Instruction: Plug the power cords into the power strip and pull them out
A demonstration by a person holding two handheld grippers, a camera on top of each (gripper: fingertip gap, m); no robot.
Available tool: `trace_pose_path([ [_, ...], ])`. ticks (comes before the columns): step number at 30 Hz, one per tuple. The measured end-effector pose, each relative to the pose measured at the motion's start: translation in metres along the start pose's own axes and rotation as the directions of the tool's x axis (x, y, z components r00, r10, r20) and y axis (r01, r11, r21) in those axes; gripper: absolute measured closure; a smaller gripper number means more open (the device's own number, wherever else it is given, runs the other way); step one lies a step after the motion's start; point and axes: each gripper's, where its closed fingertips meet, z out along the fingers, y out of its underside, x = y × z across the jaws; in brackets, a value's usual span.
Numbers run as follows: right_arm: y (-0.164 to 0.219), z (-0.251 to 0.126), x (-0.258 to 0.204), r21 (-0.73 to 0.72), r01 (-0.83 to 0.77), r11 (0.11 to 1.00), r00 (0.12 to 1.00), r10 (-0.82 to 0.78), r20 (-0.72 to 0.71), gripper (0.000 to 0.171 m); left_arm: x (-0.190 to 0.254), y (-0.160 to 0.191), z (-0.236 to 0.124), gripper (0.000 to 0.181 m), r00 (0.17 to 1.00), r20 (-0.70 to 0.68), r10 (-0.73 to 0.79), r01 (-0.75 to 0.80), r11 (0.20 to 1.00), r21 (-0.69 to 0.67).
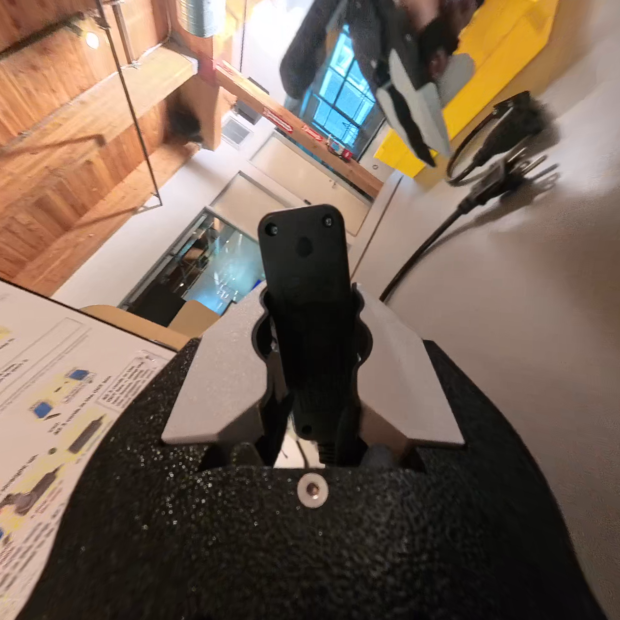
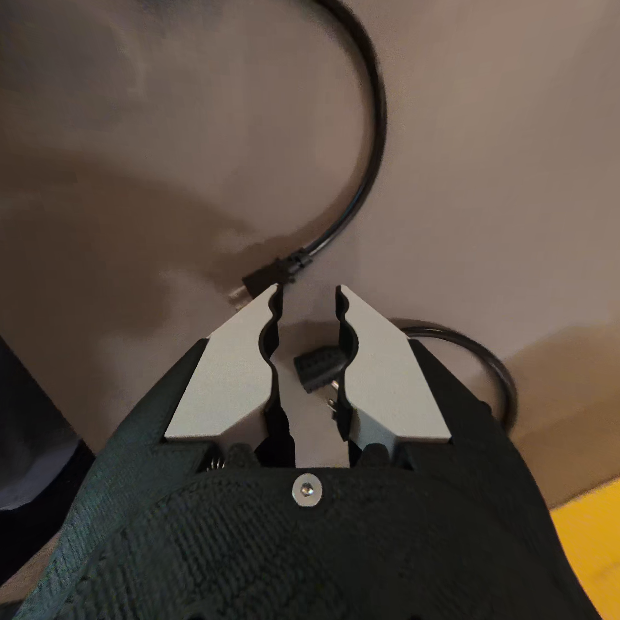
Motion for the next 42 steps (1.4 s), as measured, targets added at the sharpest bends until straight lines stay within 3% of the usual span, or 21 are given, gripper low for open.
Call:
trace_pose_path([
  [4,0.008,-0.015,0.017,-0.04,0.143,0.989,0.979,-0.148,-0.141,0.141,0.016,-0.002,0.001,0.137,0.998,-0.058,0.039,-0.039,0.999,0.013],
  [7,0.015,-0.006,0.024,-0.163,0.434,0.886,0.849,-0.463,-0.255,0.16,0.027,-0.001,0.002,0.137,0.992,-0.096,0.086,-0.084,0.996,0.02],
  [9,0.024,0.009,0.018,-0.251,0.536,0.806,0.775,-0.588,-0.233,0.17,0.033,0.0,0.001,0.137,0.988,-0.118,0.103,-0.101,0.995,0.024],
  [11,0.031,0.027,0.005,-0.291,0.572,0.767,0.76,-0.629,-0.163,0.17,0.035,-0.001,0.0,0.137,0.985,-0.13,0.113,-0.111,0.993,0.029],
  [14,0.031,0.049,-0.024,-0.259,0.6,0.757,0.771,-0.633,-0.064,0.171,0.035,0.001,-0.007,0.136,0.983,-0.135,0.126,-0.123,0.992,0.025],
  [16,0.023,0.06,-0.063,-0.139,0.639,0.757,0.768,-0.639,0.05,0.17,0.036,0.002,-0.01,0.137,0.981,-0.147,0.124,-0.122,0.992,0.025],
  [17,0.019,0.062,-0.085,-0.064,0.654,0.754,0.755,-0.645,0.121,0.168,0.037,0.003,-0.011,0.137,0.981,-0.151,0.123,-0.12,0.992,0.024],
  [19,0.01,0.059,-0.099,-0.018,0.686,0.727,0.722,-0.678,0.141,0.147,0.037,0.003,-0.011,0.136,0.981,-0.154,0.122,-0.12,0.993,0.022],
  [23,-0.024,0.051,-0.073,0.068,0.751,0.657,0.66,-0.747,-0.074,0.106,0.036,0.001,-0.012,0.136,0.981,-0.174,0.082,-0.076,0.996,0.041],
  [25,-0.019,0.06,-0.065,0.026,0.809,0.587,0.587,-0.806,-0.076,0.1,0.037,-0.001,-0.014,0.137,0.978,-0.204,0.04,-0.028,0.998,0.061],
  [26,-0.017,0.066,-0.062,-0.008,0.834,0.551,0.549,-0.833,-0.07,0.111,0.037,-0.002,-0.015,0.137,0.976,-0.215,0.024,-0.01,0.998,0.064],
  [31,-0.014,0.071,-0.06,-0.067,0.889,0.453,0.457,-0.888,0.057,0.118,0.037,-0.001,-0.016,0.137,0.971,-0.237,-0.007,0.025,0.997,0.073],
  [35,-0.009,0.075,-0.06,-0.111,0.849,0.517,0.528,-0.819,0.225,0.125,0.04,0.0,-0.016,0.137,0.968,-0.252,-0.002,0.021,0.997,0.072],
  [37,-0.006,0.076,-0.064,-0.129,0.816,0.563,0.574,-0.762,0.3,0.137,0.041,0.0,-0.016,0.137,0.967,-0.257,-0.001,0.021,0.997,0.072],
  [42,-0.019,0.082,-0.073,-0.076,0.669,0.739,0.733,-0.639,0.232,0.139,0.039,0.0,-0.017,0.137,0.965,-0.26,-0.026,0.049,0.996,0.08],
])
